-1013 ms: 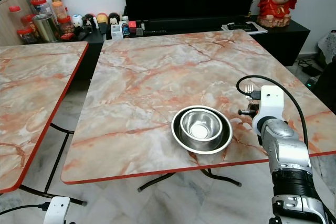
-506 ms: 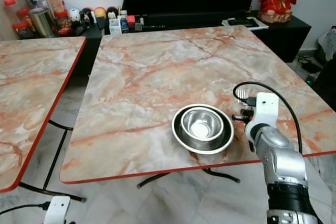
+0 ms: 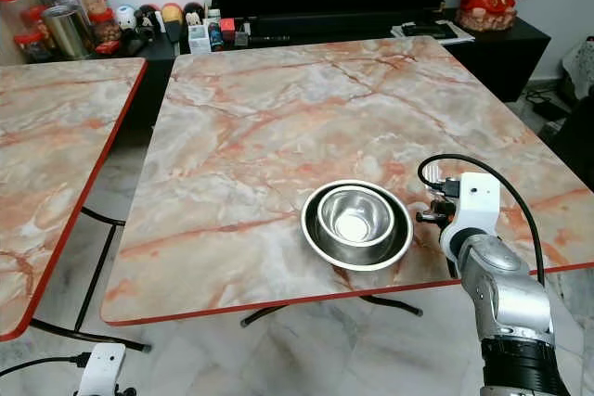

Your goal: Setting the table

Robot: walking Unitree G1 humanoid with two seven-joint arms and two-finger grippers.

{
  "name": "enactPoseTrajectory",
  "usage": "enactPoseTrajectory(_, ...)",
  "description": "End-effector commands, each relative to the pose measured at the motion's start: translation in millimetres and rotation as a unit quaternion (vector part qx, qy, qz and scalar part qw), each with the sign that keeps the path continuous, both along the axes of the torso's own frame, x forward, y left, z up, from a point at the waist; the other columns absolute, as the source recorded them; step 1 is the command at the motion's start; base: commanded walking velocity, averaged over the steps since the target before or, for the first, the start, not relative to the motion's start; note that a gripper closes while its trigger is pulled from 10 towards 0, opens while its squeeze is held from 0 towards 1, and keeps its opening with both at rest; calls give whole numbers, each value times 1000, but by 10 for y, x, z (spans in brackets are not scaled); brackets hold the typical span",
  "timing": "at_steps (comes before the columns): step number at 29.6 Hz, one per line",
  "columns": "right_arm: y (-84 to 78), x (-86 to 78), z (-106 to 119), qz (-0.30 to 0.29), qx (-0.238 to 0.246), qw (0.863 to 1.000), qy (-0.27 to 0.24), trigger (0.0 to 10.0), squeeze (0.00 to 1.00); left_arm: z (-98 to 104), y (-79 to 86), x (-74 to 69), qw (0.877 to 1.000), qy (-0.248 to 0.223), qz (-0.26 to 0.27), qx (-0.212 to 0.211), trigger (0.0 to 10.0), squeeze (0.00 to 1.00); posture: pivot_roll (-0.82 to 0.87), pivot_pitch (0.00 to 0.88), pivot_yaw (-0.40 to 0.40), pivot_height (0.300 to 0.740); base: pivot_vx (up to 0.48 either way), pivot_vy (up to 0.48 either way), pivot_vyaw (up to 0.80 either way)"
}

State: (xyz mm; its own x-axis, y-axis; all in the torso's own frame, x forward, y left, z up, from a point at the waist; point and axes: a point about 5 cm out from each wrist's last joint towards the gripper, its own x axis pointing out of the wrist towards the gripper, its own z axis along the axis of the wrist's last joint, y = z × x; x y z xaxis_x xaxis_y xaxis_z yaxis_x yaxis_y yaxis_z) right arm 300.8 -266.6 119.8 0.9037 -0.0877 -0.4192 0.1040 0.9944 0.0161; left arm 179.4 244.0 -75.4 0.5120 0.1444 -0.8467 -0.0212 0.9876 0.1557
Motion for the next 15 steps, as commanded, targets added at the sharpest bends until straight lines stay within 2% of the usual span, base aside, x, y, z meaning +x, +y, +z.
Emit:
enactPoseTrajectory(1, 25, -4, 34, 7, 9, 1000, -11, 10000, 0, -9, 21, -27, 1000, 12, -6, 6, 10000, 0, -18, 61, 16, 740, 0, 0, 0)
enactPoseTrajectory(15, 165, 29, -20, 20, 24, 999, -12, 10000, 0, -8, 28, -30, 1000, 12, -6, 7, 10000, 0, -9, 59, 19, 740, 0, 0, 0)
